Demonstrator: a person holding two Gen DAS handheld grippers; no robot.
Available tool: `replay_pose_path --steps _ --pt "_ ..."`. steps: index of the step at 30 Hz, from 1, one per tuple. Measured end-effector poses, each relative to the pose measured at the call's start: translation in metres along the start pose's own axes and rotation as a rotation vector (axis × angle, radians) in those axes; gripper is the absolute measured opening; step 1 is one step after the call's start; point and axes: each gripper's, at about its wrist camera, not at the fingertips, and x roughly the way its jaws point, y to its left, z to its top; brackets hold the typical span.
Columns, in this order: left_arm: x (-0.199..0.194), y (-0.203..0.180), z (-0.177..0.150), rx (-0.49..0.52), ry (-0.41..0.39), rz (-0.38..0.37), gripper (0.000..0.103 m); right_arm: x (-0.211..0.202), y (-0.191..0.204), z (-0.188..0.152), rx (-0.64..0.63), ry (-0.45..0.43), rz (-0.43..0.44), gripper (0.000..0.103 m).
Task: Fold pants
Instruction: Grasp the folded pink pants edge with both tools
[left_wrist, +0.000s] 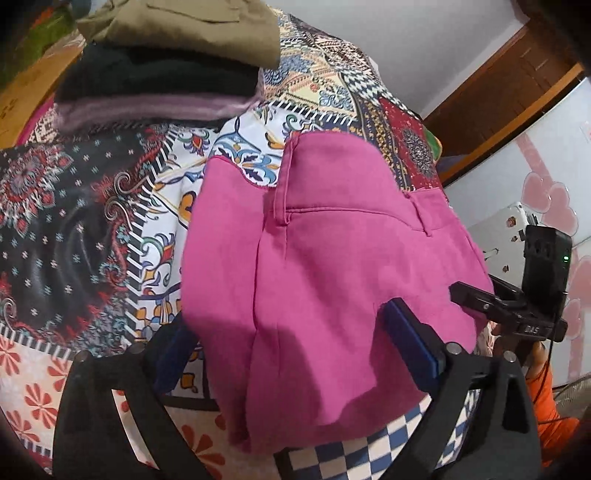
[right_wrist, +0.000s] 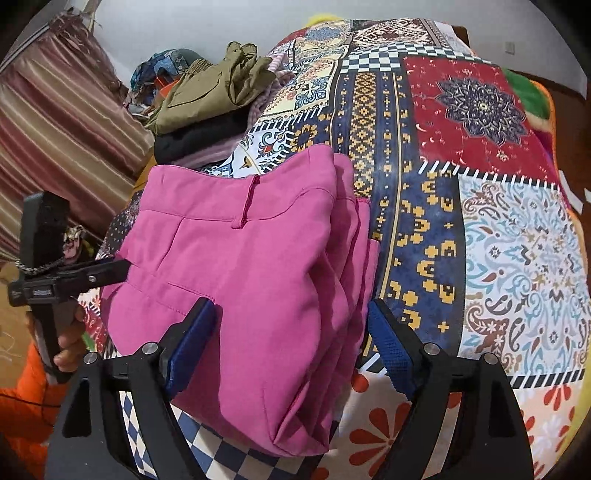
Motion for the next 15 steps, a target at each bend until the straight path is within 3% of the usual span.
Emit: replay_pose_path --steps 3,6,7,10,15 --pt "0.001 -0.003 -0.003 0.013 -0.024 0.023 0.097 -0.001 0.001 -0.003 -0.001 -0.01 0.002 0.08" --pt "-0.002 -0.006 -0.006 0.014 -0.051 0.026 0.088 -0.004 0.002 -0.004 -0.003 -0.015 0.026 0.068" --pt "-0.004 -0.008 -0.007 0.019 -0.059 0.027 0.083 -0.005 0.003 -0.004 -0.003 -0.017 0.039 0.06" --pt "-0.009 -0.013 -0.009 0.032 -0.074 0.015 0.065 -0.008 0.007 -0.003 -0.011 -0.033 0.041 0.049" --pt "-0.019 -0.022 -0.011 0.056 -0.098 0.039 0.049 -0.014 0.013 0.0 -0.019 -0.071 0.046 0.035"
